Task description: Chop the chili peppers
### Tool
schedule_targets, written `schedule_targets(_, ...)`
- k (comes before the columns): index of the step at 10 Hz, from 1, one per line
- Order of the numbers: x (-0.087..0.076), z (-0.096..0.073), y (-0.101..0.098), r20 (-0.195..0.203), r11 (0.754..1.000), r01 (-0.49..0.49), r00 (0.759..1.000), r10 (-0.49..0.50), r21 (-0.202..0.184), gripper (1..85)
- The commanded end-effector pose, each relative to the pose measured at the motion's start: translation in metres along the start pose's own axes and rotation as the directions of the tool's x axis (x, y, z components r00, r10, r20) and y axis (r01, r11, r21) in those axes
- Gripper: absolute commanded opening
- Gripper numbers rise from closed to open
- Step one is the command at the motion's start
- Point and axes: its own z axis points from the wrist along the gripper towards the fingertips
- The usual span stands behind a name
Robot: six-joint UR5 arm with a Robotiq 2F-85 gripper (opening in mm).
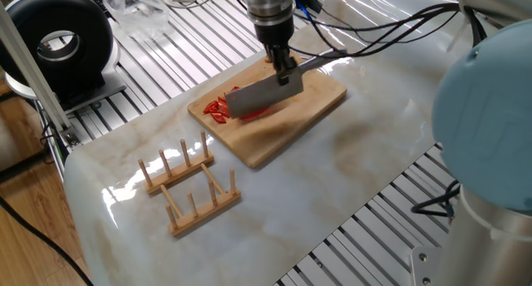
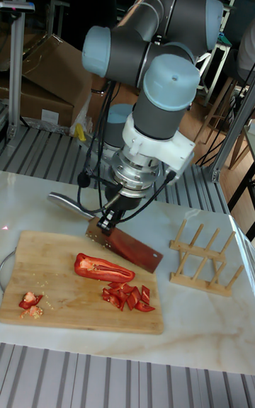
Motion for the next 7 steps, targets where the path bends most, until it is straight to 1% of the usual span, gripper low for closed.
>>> schedule_targets(1,-0.021,0.0,-0.004,0.055,0.986,-0.167,0.984,0.167,-0.017,1.3)
schedule_targets(2,-0.021,0.004,-0.005,0.022,0.984,-0.178,0.984,0.179,-0.029,1.3)
schedule_targets(3,-0.018,0.007,-0.003,-0.014,0.979,-0.203,0.979,0.202,-0.023,1.3)
schedule_targets(4,-0.015,0.009,0.001,-0.048,0.976,-0.216,0.975,0.215,-0.028,1.3)
schedule_targets(5,-0.014,0.011,0.004,-0.07,0.978,-0.204,0.977,0.202,-0.035,1.3)
schedule_targets(7,-0.009,0.012,0.004,-0.103,0.984,-0.178,0.979,0.175,-0.022,1.3)
